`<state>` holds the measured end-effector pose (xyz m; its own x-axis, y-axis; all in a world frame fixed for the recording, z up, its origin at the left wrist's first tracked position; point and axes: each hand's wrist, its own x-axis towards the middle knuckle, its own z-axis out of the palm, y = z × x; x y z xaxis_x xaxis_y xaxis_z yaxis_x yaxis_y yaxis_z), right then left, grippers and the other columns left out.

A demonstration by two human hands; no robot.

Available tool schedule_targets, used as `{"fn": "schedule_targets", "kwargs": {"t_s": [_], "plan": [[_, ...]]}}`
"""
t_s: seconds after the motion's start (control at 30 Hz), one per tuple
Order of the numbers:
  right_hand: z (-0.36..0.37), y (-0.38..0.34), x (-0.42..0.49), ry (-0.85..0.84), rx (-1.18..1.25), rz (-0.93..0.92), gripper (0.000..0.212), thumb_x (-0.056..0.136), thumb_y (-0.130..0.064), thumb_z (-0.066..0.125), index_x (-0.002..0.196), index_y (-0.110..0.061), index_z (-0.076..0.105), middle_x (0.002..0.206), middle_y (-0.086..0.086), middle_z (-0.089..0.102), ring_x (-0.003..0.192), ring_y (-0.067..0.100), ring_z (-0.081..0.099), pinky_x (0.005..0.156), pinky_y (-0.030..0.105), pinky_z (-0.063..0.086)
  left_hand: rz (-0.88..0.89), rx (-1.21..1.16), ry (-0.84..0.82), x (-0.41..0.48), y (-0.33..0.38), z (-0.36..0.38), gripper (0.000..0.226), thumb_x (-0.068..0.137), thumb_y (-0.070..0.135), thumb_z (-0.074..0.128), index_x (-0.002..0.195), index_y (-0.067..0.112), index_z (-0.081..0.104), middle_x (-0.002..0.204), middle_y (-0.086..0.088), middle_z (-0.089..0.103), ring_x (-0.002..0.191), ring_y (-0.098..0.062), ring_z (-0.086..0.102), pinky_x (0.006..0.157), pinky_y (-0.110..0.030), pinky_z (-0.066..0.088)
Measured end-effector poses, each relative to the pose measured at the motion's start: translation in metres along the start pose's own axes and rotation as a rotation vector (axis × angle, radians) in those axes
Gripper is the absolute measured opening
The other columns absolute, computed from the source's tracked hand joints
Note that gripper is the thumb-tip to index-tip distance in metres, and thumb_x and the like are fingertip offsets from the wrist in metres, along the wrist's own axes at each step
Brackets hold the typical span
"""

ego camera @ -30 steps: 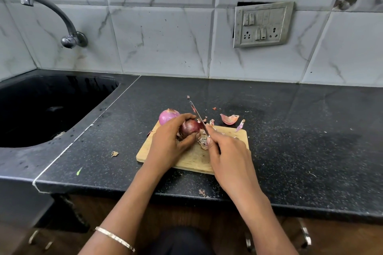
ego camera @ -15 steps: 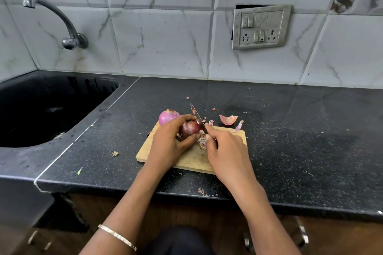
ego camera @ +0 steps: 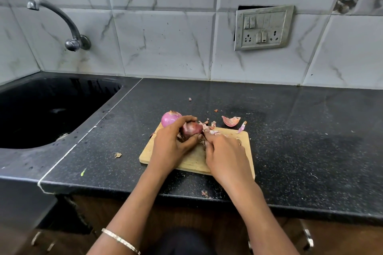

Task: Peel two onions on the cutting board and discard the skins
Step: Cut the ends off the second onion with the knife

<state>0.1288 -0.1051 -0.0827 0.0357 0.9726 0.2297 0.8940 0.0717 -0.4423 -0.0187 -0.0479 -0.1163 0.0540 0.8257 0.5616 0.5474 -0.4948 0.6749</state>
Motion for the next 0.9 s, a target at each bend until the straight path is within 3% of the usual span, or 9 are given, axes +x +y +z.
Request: {"fn": "schedule_targets", "kwargs": {"t_s": [0.13,0.3,0.4,0.47,0.6,0.67,0.73,0.9], "plan": [[-0.003,0.007,-0.017,0.067,0.088,-0.002,0.043,0.106,-0.032,0.04,0.147,-0.04,0.049,0.114,0.001,0.071,0.109,0.03,0.059,0.084,0.041,0.047,-0.018,-0.003,0.01,0.002,-0.002,-0.001,0.042,0.079,0.026,0.086,0.117,0.033,0.069,0.09,0.018,0.071,0.069,-0.001,0.062,0.07,-0.012,0.048],[-0.007,0.012,-0.015,0.05,0.094,-0.001,0.043,0.107,-0.032,0.04,0.149,-0.038,0.048,0.126,-0.003,0.068,0.119,0.025,0.057,0.09,0.038,0.045,0.03,0.006,0.04,-0.001,-0.004,-0.002,0.043,0.075,0.024,0.086,0.11,0.03,0.062,0.105,0.022,0.064,0.094,-0.002,0.064,0.078,-0.019,0.05],[-0.007,0.014,-0.013,0.05,0.104,0.008,0.042,0.107,-0.033,0.041,0.148,-0.039,0.049,0.125,-0.004,0.068,0.116,0.025,0.059,0.088,0.038,0.046,0.041,0.015,0.068,-0.004,-0.003,-0.003,0.044,0.071,0.029,0.082,0.106,0.029,0.055,0.104,0.016,0.063,0.094,-0.006,0.064,0.079,-0.019,0.048],[-0.004,0.018,-0.011,0.064,0.152,0.005,0.041,0.106,-0.034,0.043,0.145,-0.042,0.052,0.114,-0.006,0.071,0.106,0.024,0.062,0.082,0.038,0.047,0.045,0.021,0.065,-0.005,-0.003,-0.004,0.043,0.07,0.032,0.079,0.106,0.028,0.055,0.104,0.015,0.063,0.094,-0.007,0.064,0.079,-0.019,0.048],[-0.002,0.026,-0.011,0.154,0.413,0.012,0.028,0.104,-0.035,0.051,0.125,-0.04,0.068,0.082,-0.009,0.072,0.068,0.011,0.058,0.061,0.035,0.039,0.037,0.02,0.044,-0.006,-0.005,-0.005,0.043,0.074,0.029,0.083,0.11,0.029,0.06,0.107,0.019,0.064,0.099,-0.004,0.064,0.081,-0.018,0.049],[-0.004,0.026,-0.008,0.173,0.51,0.033,0.019,0.102,-0.041,0.054,0.105,-0.034,0.071,0.074,-0.007,0.07,0.062,0.011,0.056,0.059,0.032,0.039,0.038,0.02,0.041,-0.006,-0.006,-0.005,0.043,0.074,0.026,0.085,0.111,0.029,0.061,0.107,0.019,0.065,0.1,-0.003,0.064,0.082,-0.019,0.051],[-0.003,0.026,0.0,0.152,0.531,0.041,0.022,0.101,-0.042,0.056,0.091,-0.026,0.068,0.066,-0.004,0.066,0.057,0.011,0.053,0.058,0.034,0.039,0.041,0.001,0.038,-0.006,-0.005,-0.005,0.043,0.075,0.024,0.085,0.111,0.028,0.061,0.108,0.019,0.065,0.101,-0.004,0.064,0.083,-0.023,0.053],[0.004,0.016,0.021,-0.036,0.826,0.115,0.021,0.098,-0.042,0.062,0.091,-0.023,0.068,0.062,-0.002,0.06,0.045,0.012,0.048,0.045,0.028,0.037,0.093,-0.053,-0.011,-0.008,-0.001,-0.007,0.043,0.081,0.018,0.083,0.118,0.022,0.062,0.114,0.019,0.063,0.107,-0.003,0.062,0.087,-0.026,0.055]]}}
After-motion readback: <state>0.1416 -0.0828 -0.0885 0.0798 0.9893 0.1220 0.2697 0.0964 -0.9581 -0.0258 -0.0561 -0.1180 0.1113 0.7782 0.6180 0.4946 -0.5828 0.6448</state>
